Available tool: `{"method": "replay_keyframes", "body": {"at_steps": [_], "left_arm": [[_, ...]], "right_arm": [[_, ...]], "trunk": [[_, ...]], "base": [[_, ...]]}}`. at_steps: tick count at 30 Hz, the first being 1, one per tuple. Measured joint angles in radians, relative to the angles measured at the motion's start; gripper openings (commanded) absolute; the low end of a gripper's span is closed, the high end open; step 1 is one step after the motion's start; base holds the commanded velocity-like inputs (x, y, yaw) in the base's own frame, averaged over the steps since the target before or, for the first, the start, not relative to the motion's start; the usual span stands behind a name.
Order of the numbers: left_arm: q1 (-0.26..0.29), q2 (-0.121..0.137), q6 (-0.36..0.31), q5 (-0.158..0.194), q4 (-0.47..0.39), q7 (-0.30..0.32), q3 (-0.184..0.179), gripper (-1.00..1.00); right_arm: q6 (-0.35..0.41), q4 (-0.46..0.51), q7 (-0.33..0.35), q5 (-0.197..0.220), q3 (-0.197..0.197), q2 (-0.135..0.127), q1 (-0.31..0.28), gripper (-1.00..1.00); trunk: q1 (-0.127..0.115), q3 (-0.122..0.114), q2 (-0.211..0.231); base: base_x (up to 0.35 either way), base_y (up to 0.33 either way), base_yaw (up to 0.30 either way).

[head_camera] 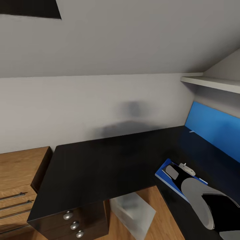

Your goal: In the bedroom, organize the workspace by keeping the computer under the desk, ensuring the monitor is on the desk, placing the keyboard on the desk next to the monitor, placing the mouse on the desk next to the keyboard, moving the folder from the swivel chair onto the desk next to the mouse, stacking the notebook on top of the folder with the pen on top of the notebook, and positioning the swivel chair next to the desk.

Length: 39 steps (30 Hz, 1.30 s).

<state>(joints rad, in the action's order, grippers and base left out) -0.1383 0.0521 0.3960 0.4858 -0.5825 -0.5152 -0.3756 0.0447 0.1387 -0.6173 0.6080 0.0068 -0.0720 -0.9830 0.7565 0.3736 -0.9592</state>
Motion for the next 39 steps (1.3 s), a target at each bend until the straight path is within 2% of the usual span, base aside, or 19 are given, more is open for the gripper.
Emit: {"method": "replay_keyframes", "body": {"at_steps": [39], "left_arm": [[0.0, 0.0, 0.0, 0.0, 0.0, 0.004, 0.001, 1.0]], "right_arm": [[0.0, 0.0, -0.002, 0.0, 0.0, 0.0, 0.0, -1.0]], "trunk": [[-0.004, -0.003, 0.007]], "base": [[0.0, 0.0, 0.0]]}}
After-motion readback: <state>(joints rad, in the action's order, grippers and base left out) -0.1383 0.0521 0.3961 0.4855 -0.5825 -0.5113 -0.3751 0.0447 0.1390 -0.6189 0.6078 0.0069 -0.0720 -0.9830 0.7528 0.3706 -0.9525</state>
